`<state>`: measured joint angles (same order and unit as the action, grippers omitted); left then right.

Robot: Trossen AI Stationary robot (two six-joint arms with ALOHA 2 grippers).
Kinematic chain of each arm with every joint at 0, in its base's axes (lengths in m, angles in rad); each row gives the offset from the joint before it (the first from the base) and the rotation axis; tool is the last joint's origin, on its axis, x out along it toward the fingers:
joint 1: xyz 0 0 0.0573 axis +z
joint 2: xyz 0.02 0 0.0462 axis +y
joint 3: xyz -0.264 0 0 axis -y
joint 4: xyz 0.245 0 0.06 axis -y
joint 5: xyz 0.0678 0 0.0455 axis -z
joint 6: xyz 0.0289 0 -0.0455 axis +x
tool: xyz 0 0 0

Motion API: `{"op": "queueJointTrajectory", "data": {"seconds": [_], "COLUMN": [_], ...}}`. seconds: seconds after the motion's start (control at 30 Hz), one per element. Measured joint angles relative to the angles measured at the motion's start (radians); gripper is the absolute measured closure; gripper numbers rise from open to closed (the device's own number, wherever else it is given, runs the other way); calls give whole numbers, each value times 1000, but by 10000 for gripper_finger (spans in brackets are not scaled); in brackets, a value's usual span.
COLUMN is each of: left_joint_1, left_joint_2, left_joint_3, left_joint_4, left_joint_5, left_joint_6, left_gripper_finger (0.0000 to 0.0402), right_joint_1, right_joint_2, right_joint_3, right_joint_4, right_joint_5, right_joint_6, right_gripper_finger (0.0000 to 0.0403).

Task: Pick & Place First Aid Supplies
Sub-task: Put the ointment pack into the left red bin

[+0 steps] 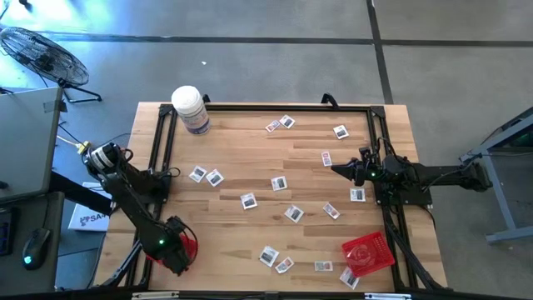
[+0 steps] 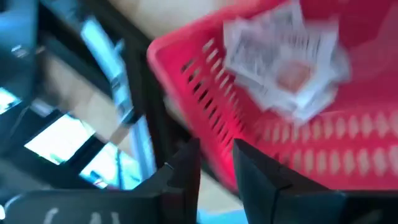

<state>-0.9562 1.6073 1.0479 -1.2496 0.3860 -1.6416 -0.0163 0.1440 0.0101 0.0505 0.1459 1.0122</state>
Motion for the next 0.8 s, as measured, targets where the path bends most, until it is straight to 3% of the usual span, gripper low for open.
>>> {"op": "queueJointTrajectory", "data": {"seconds": [0.07,0.17,0.37,0.43,0.53,0.67,0.8], "left_joint_1": [0,0,0,1,14,70,154], "left_joint_2": [0,-1,-2,-2,-2,-2,-2], "left_joint_3": [40,119,258,270,254,189,106], "left_joint_4": [-55,-101,-48,44,216,481,769], "left_joint_5": [-2,-98,-574,-737,-898,-974,-955], "left_joint_6": [4,3,33,115,290,537,812], "left_gripper_finger": [304,303,302,302,302,302,302], "right_joint_1": [0,0,0,0,0,0,0], "right_joint_2": [0,0,0,0,0,0,0], "right_joint_3": [0,0,0,0,0,0,0], "right_joint_4": [0,0,1,1,1,1,2], "right_joint_5": [0,0,0,0,0,0,0], "right_joint_6": [0,0,0,0,0,0,0], "right_gripper_finger": [339,339,339,339,339,339,339]}}
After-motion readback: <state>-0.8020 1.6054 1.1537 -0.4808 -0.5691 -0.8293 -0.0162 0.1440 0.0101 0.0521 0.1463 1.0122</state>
